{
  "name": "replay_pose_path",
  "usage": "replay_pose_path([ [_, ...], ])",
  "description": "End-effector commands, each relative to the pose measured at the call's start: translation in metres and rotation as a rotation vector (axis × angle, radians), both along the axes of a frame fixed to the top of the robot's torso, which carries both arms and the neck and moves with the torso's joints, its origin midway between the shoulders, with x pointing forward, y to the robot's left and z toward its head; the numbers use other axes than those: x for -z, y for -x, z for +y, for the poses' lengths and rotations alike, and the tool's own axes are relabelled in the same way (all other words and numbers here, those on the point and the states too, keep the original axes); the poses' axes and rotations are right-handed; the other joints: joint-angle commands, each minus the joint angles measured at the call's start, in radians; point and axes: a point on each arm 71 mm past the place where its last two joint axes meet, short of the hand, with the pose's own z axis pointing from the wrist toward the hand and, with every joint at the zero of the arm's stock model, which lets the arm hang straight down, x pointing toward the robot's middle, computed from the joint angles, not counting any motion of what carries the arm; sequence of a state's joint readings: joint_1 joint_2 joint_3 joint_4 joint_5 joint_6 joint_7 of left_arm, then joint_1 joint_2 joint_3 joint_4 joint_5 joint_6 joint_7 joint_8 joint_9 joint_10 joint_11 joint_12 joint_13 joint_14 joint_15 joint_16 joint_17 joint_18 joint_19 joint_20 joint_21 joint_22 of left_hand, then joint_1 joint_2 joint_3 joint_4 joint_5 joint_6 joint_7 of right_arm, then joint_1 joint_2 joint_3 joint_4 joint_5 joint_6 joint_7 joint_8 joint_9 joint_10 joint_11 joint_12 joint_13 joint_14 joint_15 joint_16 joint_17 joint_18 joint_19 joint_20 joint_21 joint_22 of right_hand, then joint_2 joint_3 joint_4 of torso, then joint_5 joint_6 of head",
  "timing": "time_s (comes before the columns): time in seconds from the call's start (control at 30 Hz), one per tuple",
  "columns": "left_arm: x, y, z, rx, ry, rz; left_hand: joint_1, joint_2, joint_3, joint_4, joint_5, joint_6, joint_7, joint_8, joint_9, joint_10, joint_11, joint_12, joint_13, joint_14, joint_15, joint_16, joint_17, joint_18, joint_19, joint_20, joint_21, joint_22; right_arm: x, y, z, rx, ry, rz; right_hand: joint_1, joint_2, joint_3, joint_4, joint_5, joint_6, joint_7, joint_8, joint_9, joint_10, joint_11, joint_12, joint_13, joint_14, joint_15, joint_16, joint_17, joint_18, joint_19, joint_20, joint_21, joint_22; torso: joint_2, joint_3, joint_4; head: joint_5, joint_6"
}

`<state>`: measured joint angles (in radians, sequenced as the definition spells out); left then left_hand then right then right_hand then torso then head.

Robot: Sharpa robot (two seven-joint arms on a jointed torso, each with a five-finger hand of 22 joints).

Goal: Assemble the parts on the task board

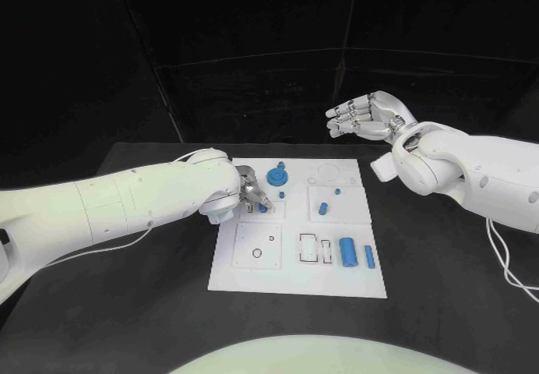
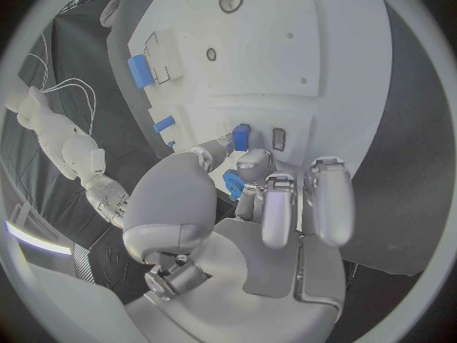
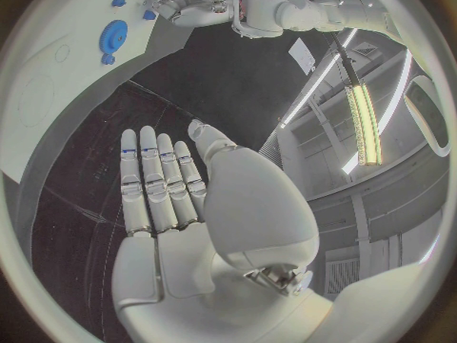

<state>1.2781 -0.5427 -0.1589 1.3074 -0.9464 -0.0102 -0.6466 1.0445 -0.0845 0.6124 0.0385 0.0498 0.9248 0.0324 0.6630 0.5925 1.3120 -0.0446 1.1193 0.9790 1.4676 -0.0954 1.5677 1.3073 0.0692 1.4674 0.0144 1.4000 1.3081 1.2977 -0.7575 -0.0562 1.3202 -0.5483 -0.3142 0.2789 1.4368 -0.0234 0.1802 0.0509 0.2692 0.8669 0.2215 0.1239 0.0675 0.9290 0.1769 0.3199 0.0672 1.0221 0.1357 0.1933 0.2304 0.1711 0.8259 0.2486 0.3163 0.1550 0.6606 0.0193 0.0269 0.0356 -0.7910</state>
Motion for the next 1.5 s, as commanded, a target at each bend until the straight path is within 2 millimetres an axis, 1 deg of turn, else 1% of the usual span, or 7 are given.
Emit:
replay_pose_path([
  [0.03, 0.006, 0.003, 0.0, 0.014, -0.026, 0.035, -0.012, -0.002, -0.018, 0.006, 0.004, 0.016, -0.007, 0.003, -0.001, 0.007, 0.001, 0.005, 0.002, 0.103, -0.006, 0.003, 0.263, -0.018, 0.025, -0.006, 0.006, 0.014, -0.002, 0.0, 0.002, -0.014, -0.008, -0.008, -0.002, -0.003, 0.006, 0.001, 0.003, 0.002, 0.024, -0.006, -0.001, 0.001, 0.004, 0.003, -0.001, 0.007, 0.0, -0.004, -0.001, 0.01, 0.009, 0.0, -0.004, -0.001, 0.0, 0.0003, 0.001, -0.001, 0.0],
  [0.37, 0.006, 0.001, 0.0, 0.01, -0.024, 0.03, -0.05, -0.008, -0.11, 0.051, 0.003, 0.029, -0.008, 0.006, -0.001, 0.008, 0.001, 0.012, 0.005, 0.103, -0.007, 0.003, 0.263, -0.019, 0.027, -0.007, 0.01, 0.022, -0.002, 0.0, 0.002, -0.015, -0.008, -0.008, -0.007, -0.005, 0.006, 0.001, 0.001, 0.002, 0.024, -0.006, -0.001, 0.001, 0.005, 0.004, -0.002, 0.008, 0.0, -0.005, -0.002, 0.01, 0.01, 0.001, -0.006, -0.002, 0.0, -0.0004, 0.0011, -0.002, 0.001],
  [0.57, 0.006, 0.0, 0.001, 0.0, -0.021, 0.022, -0.092, -0.016, -0.213, 0.105, 0.003, 0.035, -0.008, 0.009, -0.001, 0.01, 0.001, 0.017, 0.008, 0.103, -0.007, 0.003, 0.263, -0.021, 0.029, -0.007, 0.014, 0.031, -0.002, 0.0, 0.002, -0.015, -0.008, -0.008, -0.007, -0.005, 0.006, 0.001, 0.001, 0.002, 0.024, -0.006, -0.001, 0.001, 0.005, 0.004, -0.002, 0.008, 0.0, -0.005, -0.002, 0.01, 0.01, 0.001, -0.006, -0.002, 0.0, -0.0008, 0.0009, -0.003, 0.002],
  [0.9, 0.005, 0.0, 0.004, -0.013, -0.017, 0.013, -0.087, -0.009, -0.338, 0.163, 0.003, 0.038, -0.015, 0.02, 0.002, 0.011, -0.005, 0.021, 0.007, 0.103, -0.011, 0.003, 0.263, -0.023, 0.033, -0.01, 0.022, 0.045, -0.002, -0.001, 0.002, -0.015, -0.008, -0.008, -0.013, -0.006, 0.006, 0.003, -0.002, 0.002, 0.025, -0.006, -0.001, 0.001, 0.005, 0.005, -0.003, 0.009, 0.001, -0.007, -0.003, 0.01, 0.012, 0.001, -0.009, -0.004, 0.0, -0.001, 0.0014, -0.006, 0.002],
  [1.07, 0.003, 0.002, 0.006, -0.016, -0.007, 0.004, -0.076, -0.005, -0.367, 0.175, 0.004, 0.036, -0.015, 0.022, 0.002, 0.01, -0.005, 0.021, 0.005, 0.103, -0.011, 0.003, 0.263, -0.022, 0.032, -0.011, 0.019, 0.042, -0.002, -0.001, 0.001, -0.013, -0.007, -0.009, -0.015, -0.007, 0.006, 0.003, -0.003, 0.002, 0.025, -0.006, -0.001, 0.0, 0.005, 0.005, -0.004, 0.009, 0.001, -0.008, -0.004, 0.01, 0.012, 0.002, -0.01, -0.005, 0.0, -0.0013, 0.0017, -0.008, 0.003],
  [1.2, -0.001, 0.003, 0.007, -0.016, 0.002, -0.005, -0.066, -0.002, -0.389, 0.184, 0.004, 0.032, -0.015, 0.023, 0.002, 0.008, -0.005, 0.02, 0.003, 0.103, -0.012, 0.003, 0.263, -0.02, 0.03, -0.012, 0.014, 0.035, -0.002, -0.001, 0.0, -0.012, -0.007, -0.01, -0.017, -0.007, 0.006, 0.004, -0.004, 0.002, 0.025, -0.007, -0.001, 0.0, 0.006, 0.005, -0.004, 0.009, 0.001, -0.008, -0.004, 0.01, 0.013, 0.002, -0.011, -0.005, -0.001, -0.0014, 0.0017, -0.007, 0.003],
  [1.5, -0.03, -0.003, 0.01, -0.006, 0.012, -0.044, -0.055, 0.003, -0.454, 0.217, 0.004, 0.025, -0.013, 0.027, 0.002, 0.003, -0.004, 0.018, -0.003, 0.103, -0.011, 0.003, 0.263, -0.019, 0.028, -0.011, 0.009, 0.032, -0.001, -0.003, -0.001, -0.007, -0.005, -0.01, -0.022, -0.009, 0.005, 0.005, -0.006, 0.002, 0.025, -0.007, -0.001, 0.0, 0.006, 0.007, -0.004, 0.01, 0.001, -0.009, -0.005, 0.01, 0.014, 0.002, -0.014, -0.007, -0.001, 0.0002, 0.0017, -0.005, 0.01],
])
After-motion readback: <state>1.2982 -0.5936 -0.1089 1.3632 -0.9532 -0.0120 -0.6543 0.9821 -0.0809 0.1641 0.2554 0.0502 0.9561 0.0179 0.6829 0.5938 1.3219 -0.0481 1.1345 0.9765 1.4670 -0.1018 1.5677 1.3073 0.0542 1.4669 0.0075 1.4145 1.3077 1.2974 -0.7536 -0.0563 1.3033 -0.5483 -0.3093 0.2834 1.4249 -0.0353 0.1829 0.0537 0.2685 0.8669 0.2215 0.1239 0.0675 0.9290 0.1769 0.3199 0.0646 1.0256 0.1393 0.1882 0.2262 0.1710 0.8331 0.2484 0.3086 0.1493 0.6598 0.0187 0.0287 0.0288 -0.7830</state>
